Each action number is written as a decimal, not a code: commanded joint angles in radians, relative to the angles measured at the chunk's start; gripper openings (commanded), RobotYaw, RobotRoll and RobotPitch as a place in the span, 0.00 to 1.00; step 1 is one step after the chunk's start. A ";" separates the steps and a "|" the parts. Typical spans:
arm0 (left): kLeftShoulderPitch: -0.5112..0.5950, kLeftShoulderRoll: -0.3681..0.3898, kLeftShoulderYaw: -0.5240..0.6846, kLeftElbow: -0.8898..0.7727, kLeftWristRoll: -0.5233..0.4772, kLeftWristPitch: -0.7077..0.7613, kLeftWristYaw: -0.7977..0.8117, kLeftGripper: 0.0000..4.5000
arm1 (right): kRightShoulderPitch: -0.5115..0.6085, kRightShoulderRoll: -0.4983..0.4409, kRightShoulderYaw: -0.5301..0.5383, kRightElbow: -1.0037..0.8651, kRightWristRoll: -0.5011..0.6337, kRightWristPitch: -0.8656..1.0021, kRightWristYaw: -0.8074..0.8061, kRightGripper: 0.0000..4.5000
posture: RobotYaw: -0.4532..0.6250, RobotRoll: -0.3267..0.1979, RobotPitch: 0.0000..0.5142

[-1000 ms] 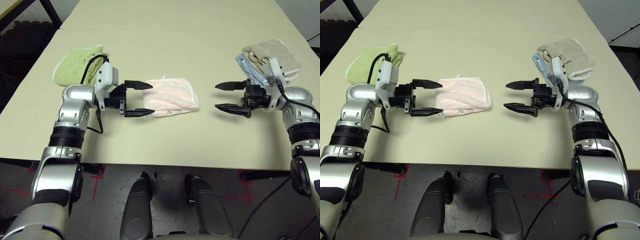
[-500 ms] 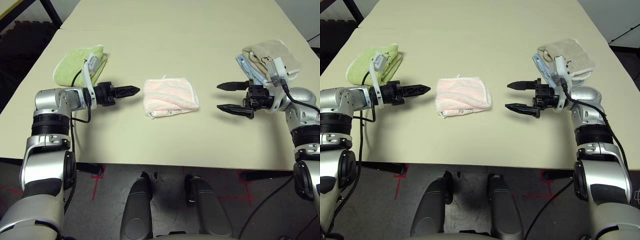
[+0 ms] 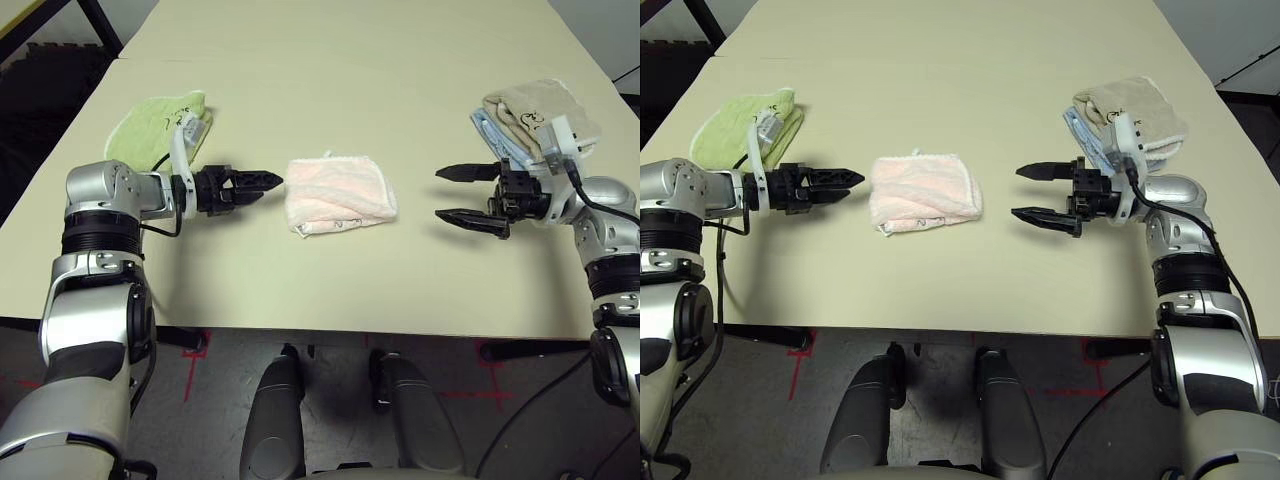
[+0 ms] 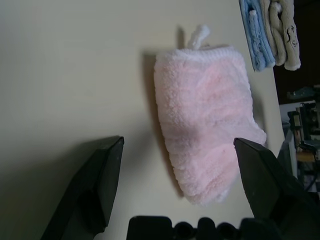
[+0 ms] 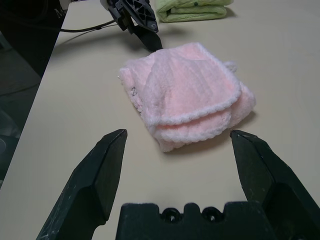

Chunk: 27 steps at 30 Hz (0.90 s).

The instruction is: Fold the towel and set it aside.

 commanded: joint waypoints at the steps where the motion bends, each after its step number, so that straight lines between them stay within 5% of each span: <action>1: -0.013 -0.032 -0.007 0.047 -0.001 0.004 0.021 0.99 | 0.016 -0.015 0.003 -0.013 0.008 0.000 -0.003 0.99 | 0.43 0.62 0.42; 22: -0.069 -0.176 0.022 0.105 -0.029 0.055 0.077 0.99 | 0.007 -0.013 0.005 -0.002 0.006 -0.017 -0.019 0.99 | 0.42 0.62 0.42; 27: -0.070 -0.181 0.022 0.118 -0.019 0.037 0.087 0.70 | 0.010 -0.014 0.005 -0.003 0.005 -0.020 -0.022 1.00 | 0.42 0.62 0.41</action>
